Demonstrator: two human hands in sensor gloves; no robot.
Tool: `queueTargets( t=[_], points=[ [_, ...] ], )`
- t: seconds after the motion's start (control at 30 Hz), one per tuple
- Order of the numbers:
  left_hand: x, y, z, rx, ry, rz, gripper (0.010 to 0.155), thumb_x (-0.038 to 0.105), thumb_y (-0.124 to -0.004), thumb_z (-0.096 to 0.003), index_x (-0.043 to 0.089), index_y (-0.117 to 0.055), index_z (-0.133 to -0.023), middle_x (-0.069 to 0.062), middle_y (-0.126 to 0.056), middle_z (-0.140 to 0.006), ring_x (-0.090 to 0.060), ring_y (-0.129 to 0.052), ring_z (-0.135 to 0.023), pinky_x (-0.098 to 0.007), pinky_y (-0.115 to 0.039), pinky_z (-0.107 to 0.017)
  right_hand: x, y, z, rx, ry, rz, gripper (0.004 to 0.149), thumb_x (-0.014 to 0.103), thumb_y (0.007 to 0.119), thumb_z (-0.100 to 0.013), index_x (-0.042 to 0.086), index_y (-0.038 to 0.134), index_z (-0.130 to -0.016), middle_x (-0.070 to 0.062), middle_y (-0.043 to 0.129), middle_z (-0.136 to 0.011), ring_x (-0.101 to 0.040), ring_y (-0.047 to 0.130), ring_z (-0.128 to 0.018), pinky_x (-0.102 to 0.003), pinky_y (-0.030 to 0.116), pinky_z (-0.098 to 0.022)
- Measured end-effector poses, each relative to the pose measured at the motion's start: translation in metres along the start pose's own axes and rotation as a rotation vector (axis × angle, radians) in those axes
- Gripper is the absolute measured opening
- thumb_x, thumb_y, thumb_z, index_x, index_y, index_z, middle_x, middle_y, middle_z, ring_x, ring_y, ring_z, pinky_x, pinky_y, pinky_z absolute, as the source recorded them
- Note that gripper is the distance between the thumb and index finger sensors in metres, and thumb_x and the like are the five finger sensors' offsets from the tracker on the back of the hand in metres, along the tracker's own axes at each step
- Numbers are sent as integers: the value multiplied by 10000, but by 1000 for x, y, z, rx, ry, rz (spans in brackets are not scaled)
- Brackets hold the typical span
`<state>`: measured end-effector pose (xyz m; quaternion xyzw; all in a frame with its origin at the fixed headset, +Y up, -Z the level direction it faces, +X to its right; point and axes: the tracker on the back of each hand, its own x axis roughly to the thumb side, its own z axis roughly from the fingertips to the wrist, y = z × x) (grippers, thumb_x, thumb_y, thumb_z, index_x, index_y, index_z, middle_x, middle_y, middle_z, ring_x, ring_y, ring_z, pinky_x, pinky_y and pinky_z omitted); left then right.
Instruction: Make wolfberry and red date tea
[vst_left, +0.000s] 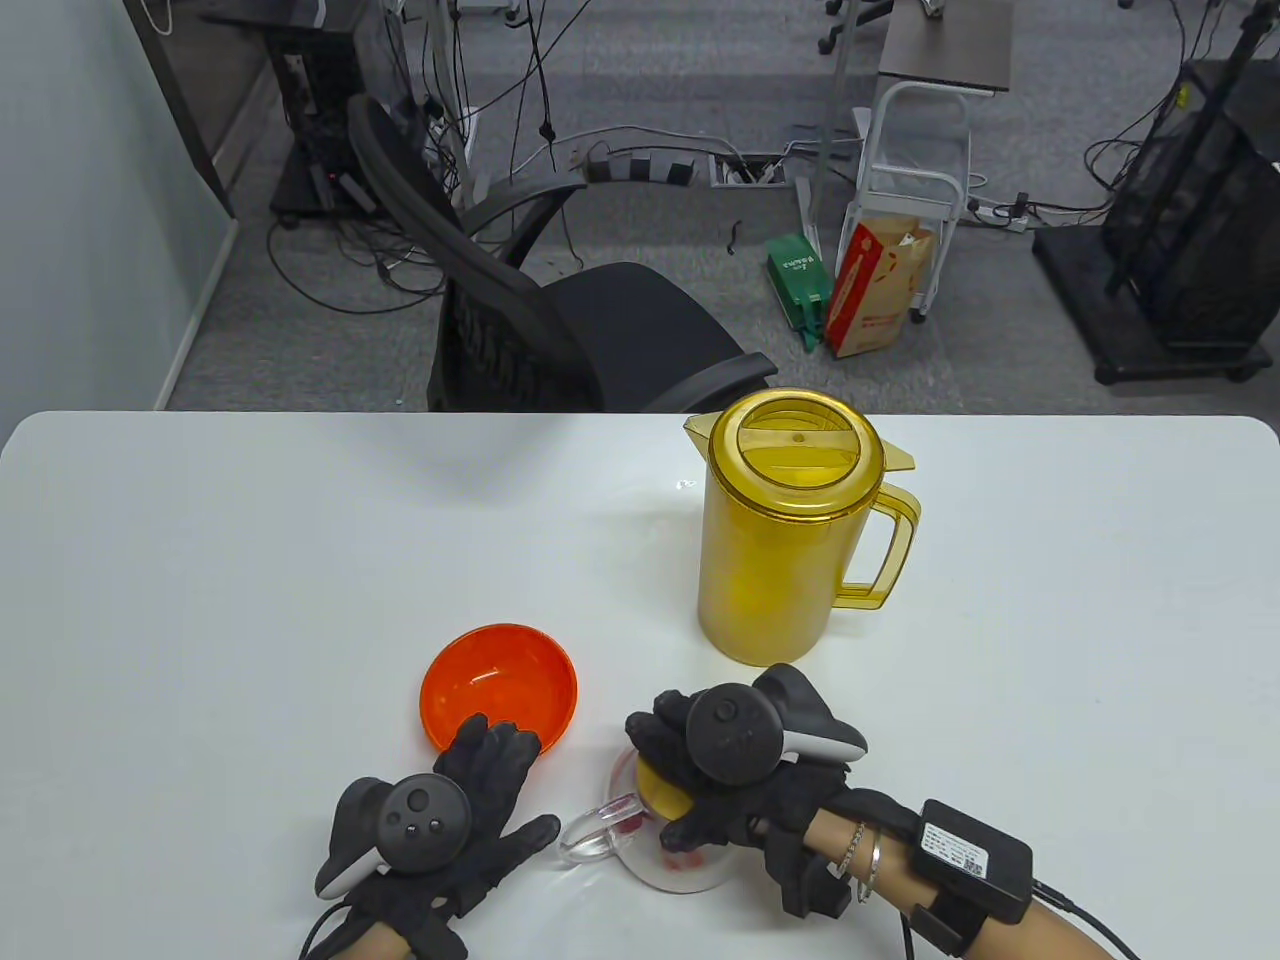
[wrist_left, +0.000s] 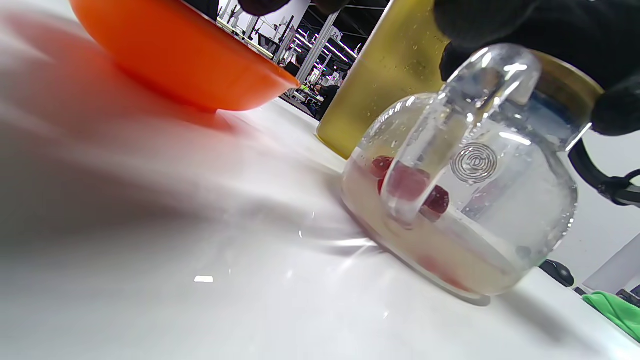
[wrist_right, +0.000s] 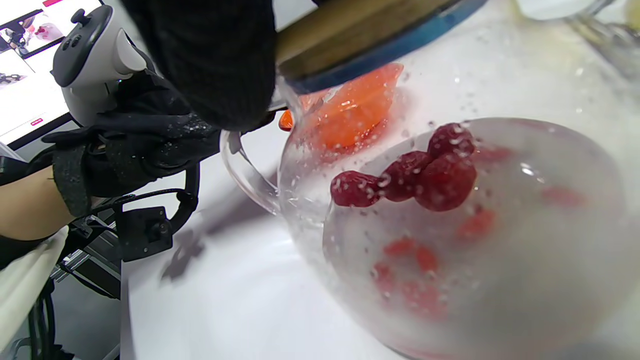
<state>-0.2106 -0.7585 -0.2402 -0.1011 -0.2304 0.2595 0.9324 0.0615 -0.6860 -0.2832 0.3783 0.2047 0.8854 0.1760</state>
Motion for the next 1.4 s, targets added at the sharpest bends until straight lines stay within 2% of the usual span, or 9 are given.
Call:
queueTargets(
  t=[0.1,0.13,0.33,0.47,0.57,0.77,0.97,1.13,1.4],
  points=[
    [0,0,0,3,-2,-1,811,607,-630,-577,104,-329,-1137,-254,-351,-1209,-487,-193,-1095,-631,-302,-739,-5,-1,5,-13,0,-66,963,442,877,-485,51,293,-1143,-279,157,-1158,-542,171,-1002,-667,297,-715],
    [0,0,0,6,-2,-2,810,606,-630,-577,105,-329,-1137,-253,-351,-1209,-488,-194,-1094,-630,-303,-739,-6,-5,11,-58,-3,-95,945,455,854,-502,58,287,-1145,-266,138,-1161,-527,135,-1006,-663,265,-723],
    [0,0,0,3,-4,0,803,601,-628,-579,107,-328,-1136,-252,-352,-1209,-487,-194,-1095,-630,-302,-739,-13,-21,44,-182,19,-118,877,449,811,-537,82,302,-1150,-226,162,-1181,-490,135,-1035,-644,244,-744],
    [0,0,0,5,-3,-4,798,597,-626,-581,106,-330,-1136,-254,-354,-1208,-488,-196,-1094,-631,-303,-738,-29,-24,78,-296,57,-207,835,432,814,-542,83,358,-1149,-197,222,-1200,-453,135,-1067,-632,235,-753],
    [0,0,0,5,0,-1,800,598,-626,-581,106,-330,-1136,-252,-353,-1209,-487,-195,-1094,-630,-303,-739,-40,-19,96,-325,101,-204,842,438,814,-543,100,345,-1155,-156,190,-1215,-400,77,-1077,-608,191,-761],
    [1,0,0,6,3,-4,800,599,-626,-581,107,-329,-1136,-252,-353,-1209,-487,-195,-1095,-631,-303,-739,-71,16,123,-342,218,-180,866,452,814,-544,140,289,-1158,-91,99,-1214,-324,-23,-1055,-576,131,-764],
    [1,0,0,15,5,-7,800,600,-626,-580,108,-328,-1136,-251,-352,-1209,-486,-196,-1095,-630,-304,-739,-99,46,130,-352,330,-191,871,456,816,-542,153,276,-1155,-78,90,-1213,-312,-35,-1052,-569,121,-765],
    [2,-1,-1,12,10,-21,801,600,-625,-581,105,-328,-1136,-253,-353,-1209,-488,-197,-1094,-631,-305,-738,-100,47,133,-359,338,-195,872,457,815,-541,155,272,-1153,-78,93,-1213,-312,-30,-1053,-569,123,-765],
    [0,-2,-2,-1,21,-14,801,600,-625,-580,106,-329,-1136,-252,-352,-1209,-488,-197,-1094,-631,-304,-738,-101,53,127,-300,316,-220,875,456,814,-543,156,262,-1152,-81,98,-1213,-315,-29,-1053,-570,124,-765]
  ],
)
